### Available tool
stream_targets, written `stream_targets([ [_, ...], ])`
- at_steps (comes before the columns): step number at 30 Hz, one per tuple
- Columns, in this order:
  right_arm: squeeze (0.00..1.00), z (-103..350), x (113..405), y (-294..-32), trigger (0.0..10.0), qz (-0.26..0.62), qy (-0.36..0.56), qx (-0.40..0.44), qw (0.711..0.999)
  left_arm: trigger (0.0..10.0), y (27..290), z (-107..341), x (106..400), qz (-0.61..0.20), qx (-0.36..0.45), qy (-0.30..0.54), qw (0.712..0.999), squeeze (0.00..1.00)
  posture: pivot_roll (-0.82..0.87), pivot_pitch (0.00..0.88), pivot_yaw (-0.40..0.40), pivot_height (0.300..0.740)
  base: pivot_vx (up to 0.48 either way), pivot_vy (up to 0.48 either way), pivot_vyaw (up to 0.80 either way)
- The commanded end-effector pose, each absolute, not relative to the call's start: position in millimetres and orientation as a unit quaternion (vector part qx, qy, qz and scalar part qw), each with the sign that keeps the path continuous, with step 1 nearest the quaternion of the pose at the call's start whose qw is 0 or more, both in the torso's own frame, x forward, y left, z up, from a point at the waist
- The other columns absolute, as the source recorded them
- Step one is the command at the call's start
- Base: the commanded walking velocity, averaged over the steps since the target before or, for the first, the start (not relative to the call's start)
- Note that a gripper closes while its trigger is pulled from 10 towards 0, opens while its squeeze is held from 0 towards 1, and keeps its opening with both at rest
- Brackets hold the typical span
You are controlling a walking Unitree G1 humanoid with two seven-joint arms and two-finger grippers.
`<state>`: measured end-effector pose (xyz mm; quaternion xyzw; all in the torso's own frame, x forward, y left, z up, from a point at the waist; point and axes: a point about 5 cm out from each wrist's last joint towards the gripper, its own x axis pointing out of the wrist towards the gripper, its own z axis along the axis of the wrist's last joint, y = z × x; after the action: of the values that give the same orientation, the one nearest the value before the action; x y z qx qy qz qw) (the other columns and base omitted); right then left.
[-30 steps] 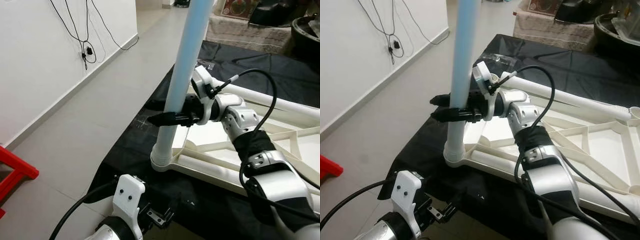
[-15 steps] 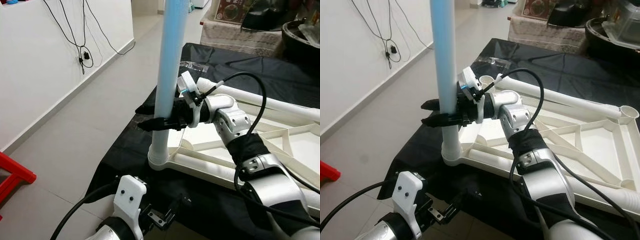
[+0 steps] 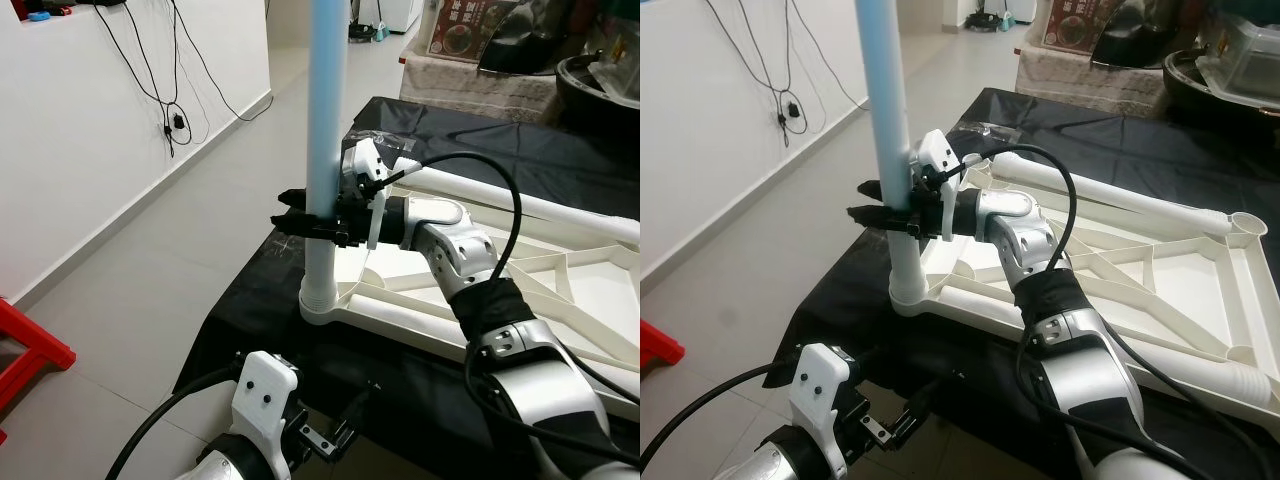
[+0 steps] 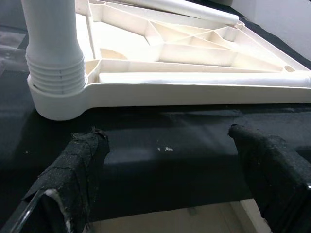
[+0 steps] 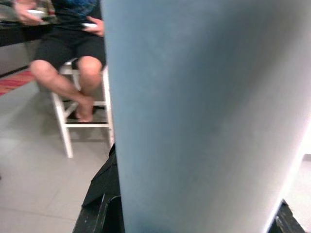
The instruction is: Building children table
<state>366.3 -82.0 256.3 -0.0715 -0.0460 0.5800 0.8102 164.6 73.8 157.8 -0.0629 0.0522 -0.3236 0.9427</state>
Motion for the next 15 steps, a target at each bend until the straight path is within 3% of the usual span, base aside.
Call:
stream_targets([
  [1, 0.00, 226.5, 370.0, -91.5, 10.0, 0.543, 0.022, -0.084, 0.835, 10.0, 75.5, 151.6, 165.1, -0.322, -0.054, 0.064, 0.943, 0.00, 0.24, 0.147, -0.038, 0.740, 0.000, 0.000, 0.00],
  [2, 0.00, 224.1, 372.1, -96.0, 10.0, 0.508, 0.029, -0.070, 0.858, 10.0, 75.5, 151.6, 165.8, -0.323, -0.054, 0.063, 0.943, 0.00, 0.24, 0.145, -0.040, 0.740, 0.000, 0.000, 0.00],
  [4, 0.00, 224.1, 372.1, -96.0, 10.0, 0.508, 0.029, -0.070, 0.858, 10.0, 75.5, 151.6, 165.8, -0.323, -0.054, 0.063, 0.943, 0.00, 0.24, 0.145, -0.040, 0.740, 0.000, 0.000, 0.00],
  [5, 0.00, 219.8, 375.0, -102.5, 10.0, 0.452, 0.039, -0.055, 0.889, 10.0, 75.8, 151.7, 166.8, -0.323, -0.053, 0.063, 0.943, 0.00, 0.23, 0.147, -0.033, 0.740, 0.000, 0.000, 0.00],
  [6, 0.00, 219.8, 375.0, -102.5, 10.0, 0.452, 0.039, -0.055, 0.889, 10.0, 75.8, 151.7, 166.8, -0.323, -0.053, 0.063, 0.943, 0.00, 0.23, 0.147, -0.033, 0.740, 0.000, 0.000, 0.00],
  [7, 0.00, 215.7, 377.4, -108.5, 10.0, 0.387, 0.043, -0.034, 0.920, 10.0, 76.3, 151.6, 167.6, -0.323, -0.053, 0.062, 0.943, 0.00, 0.23, 0.146, -0.031, 0.740, 0.000, 0.000, 0.00],
  [8, 0.00, 215.7, 377.4, -108.5, 10.0, 0.387, 0.043, -0.034, 0.920, 10.0, 76.3, 151.6, 167.6, -0.323, -0.053, 0.062, 0.943, 0.00, 0.23, 0.146, -0.031, 0.740, 0.000, 0.000, 0.00],
  [9, 0.00, 212.7, 378.6, -113.5, 10.0, 0.329, 0.044, -0.023, 0.943, 10.0, 76.7, 151.6, 168.2, -0.323, -0.052, 0.062, 0.943, 0.00, 0.23, 0.146, -0.029, 0.740, 0.000, 0.000, 0.00],
  [13, 0.00, 210.0, 378.8, -116.8, 10.0, 0.276, 0.045, -0.008, 0.960, 10.0, 77.0, 151.4, 168.6, -0.323, -0.052, 0.062, 0.943, 0.00, 0.23, 0.146, -0.030, 0.740, 0.000, 0.000, 0.00],
  [15, 0.00, 204.7, 376.0, -120.8, 10.0, 0.179, 0.040, 0.011, 0.983, 10.0, 77.2, 151.2, 169.1, -0.323, -0.051, 0.061, 0.943, 0.00, 0.23, 0.149, -0.028, 0.740, 0.000, 0.000, 0.00],
])
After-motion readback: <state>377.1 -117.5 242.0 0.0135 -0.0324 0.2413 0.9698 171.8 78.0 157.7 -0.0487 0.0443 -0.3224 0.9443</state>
